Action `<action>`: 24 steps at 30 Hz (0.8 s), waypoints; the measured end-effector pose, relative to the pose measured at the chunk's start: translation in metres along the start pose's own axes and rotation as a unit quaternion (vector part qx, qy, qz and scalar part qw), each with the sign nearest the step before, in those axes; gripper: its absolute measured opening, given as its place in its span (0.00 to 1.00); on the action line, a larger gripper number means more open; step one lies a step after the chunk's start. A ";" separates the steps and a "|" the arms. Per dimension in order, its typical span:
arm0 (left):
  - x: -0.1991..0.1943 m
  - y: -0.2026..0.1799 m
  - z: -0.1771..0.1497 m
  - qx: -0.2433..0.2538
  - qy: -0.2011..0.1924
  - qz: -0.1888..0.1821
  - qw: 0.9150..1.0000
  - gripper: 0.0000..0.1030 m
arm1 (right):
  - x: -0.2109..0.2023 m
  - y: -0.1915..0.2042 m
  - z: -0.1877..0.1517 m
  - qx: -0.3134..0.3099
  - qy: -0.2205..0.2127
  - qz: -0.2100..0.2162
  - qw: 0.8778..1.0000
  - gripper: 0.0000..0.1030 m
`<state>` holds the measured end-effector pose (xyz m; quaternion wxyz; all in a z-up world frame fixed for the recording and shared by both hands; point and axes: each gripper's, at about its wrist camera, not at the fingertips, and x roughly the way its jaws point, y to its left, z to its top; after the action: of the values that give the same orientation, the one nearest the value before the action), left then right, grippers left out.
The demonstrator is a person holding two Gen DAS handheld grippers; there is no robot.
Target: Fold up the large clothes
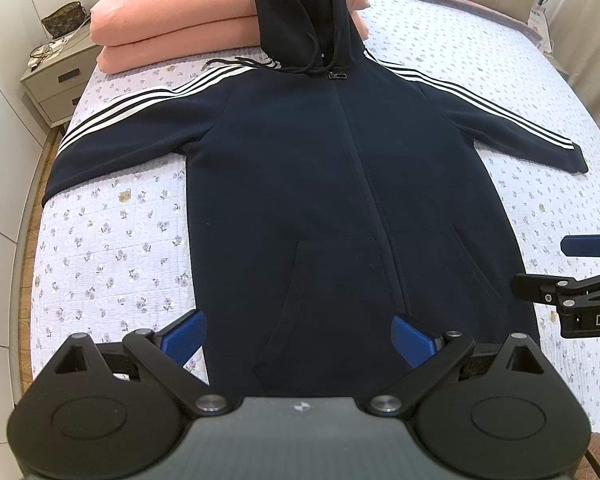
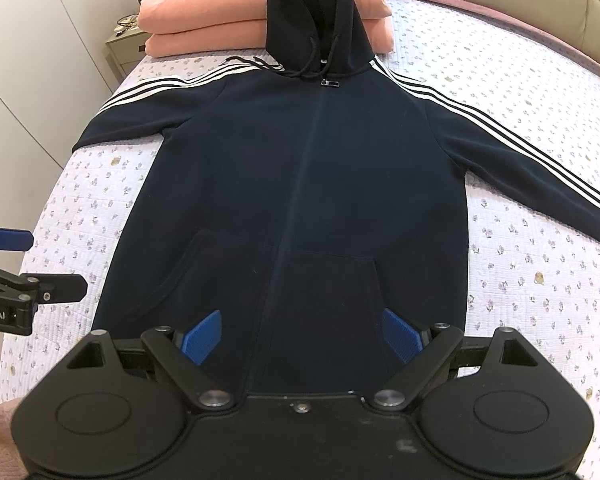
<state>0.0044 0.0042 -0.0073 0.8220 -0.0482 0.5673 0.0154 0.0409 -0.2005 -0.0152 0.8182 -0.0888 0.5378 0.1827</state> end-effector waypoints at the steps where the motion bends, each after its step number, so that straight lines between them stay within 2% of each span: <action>1: 0.000 0.000 0.000 0.000 0.000 0.000 1.000 0.97 | 0.000 0.000 0.000 0.000 -0.001 0.000 1.000 1.00; 24: 0.000 0.000 -0.001 -0.001 -0.002 -0.008 1.000 0.97 | -0.002 0.000 0.000 -0.002 -0.001 0.003 1.000 1.00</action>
<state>0.0036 0.0042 -0.0070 0.8229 -0.0536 0.5656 0.0099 0.0405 -0.2009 -0.0129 0.8181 -0.0887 0.5367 0.1868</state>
